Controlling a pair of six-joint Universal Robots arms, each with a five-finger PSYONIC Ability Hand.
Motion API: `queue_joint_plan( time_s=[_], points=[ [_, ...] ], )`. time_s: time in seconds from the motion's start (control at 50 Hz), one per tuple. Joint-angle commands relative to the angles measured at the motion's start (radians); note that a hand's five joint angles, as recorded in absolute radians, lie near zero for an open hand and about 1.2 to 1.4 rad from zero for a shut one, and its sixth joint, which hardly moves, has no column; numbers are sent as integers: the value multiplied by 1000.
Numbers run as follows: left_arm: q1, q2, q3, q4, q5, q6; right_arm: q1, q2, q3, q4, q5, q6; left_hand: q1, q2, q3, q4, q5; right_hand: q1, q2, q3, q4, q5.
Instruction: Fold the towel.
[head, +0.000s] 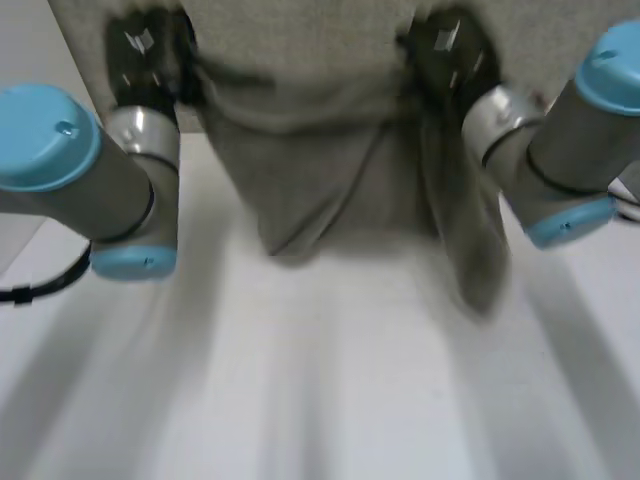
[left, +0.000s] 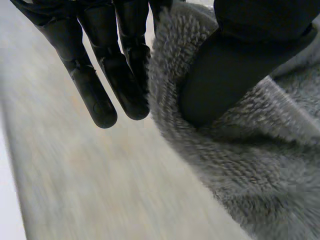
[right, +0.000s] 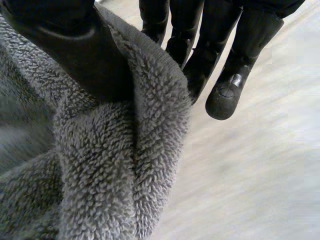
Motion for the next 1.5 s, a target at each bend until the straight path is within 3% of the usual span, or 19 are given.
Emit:
queue_joint_plan(
  time_s=[0.02, 0.08, 0.16, 0.24, 0.36, 0.48, 0.58, 0.78, 0.8, 0.9, 1.14, 1.28, 1.32, 1.5],
  points=[
    [-5, 95, -15, 286, -146, -58, -5, -196, 145, -355, 54, 112, 234, 180, 181, 178, 208, 87, 85, 67, 66, 84],
    [-5, 95, -73, 272, -164, -65, -13, -204, 177, -325, 26, 174, 234, 180, 181, 178, 208, 87, 85, 67, 66, 84],
    [-2, 94, -166, 251, -164, -98, -13, -155, 213, -164, -61, 195, 234, 180, 181, 178, 208, 87, 85, 67, 66, 84],
    [15, 74, -299, 197, -164, -194, -13, -97, 219, -30, -109, 175, 234, 180, 181, 178, 208, 87, 85, 67, 66, 84],
    [58, 8, -403, 87, -159, -334, -13, 31, 256, 146, -138, 59, 234, 180, 181, 178, 208, 87, 85, 67, 66, 84],
    [82, -37, -410, -24, -157, -371, -13, 110, 303, 287, -129, -104, 234, 180, 181, 178, 208, 87, 85, 67, 66, 84],
    [108, -43, -405, -145, -154, -372, -14, 115, 329, 324, -124, -125, 234, 180, 181, 178, 208, 87, 85, 67, 66, 84],
    [121, -26, -457, -183, -154, -372, -16, 84, 394, 326, -117, -124, 234, 180, 181, 178, 208, 87, 85, 67, 66, 84],
    [118, -21, -469, -183, -154, -374, -17, 71, 406, 324, -111, -119, 234, 180, 181, 178, 208, -83, -85, -103, -104, -87],
    [108, 14, -491, -183, -151, -374, -43, 51, 437, 311, -75, -95, 234, 180, 181, 178, 208, -401, -403, -421, -422, -405],
    [113, 54, -517, -183, -151, -374, -141, 46, 467, 304, -23, 86, 234, 180, 181, 178, 208, -552, -554, -572, -573, -555],
    [110, 62, -526, -183, -151, -374, -166, 46, 492, 309, -22, 89, 234, 180, 181, 178, 208, -455, -457, -475, -476, -459],
    [110, 62, -528, -183, -151, -374, -172, 34, 507, 301, -23, 92, 234, 180, 181, 178, 208, 73, 72, 54, 52, 70],
    [110, 89, -538, -183, -151, -374, -191, -95, 558, 298, -38, 97, 234, 180, 181, 178, 208, 87, 85, 67, 66, 84]
  ],
)
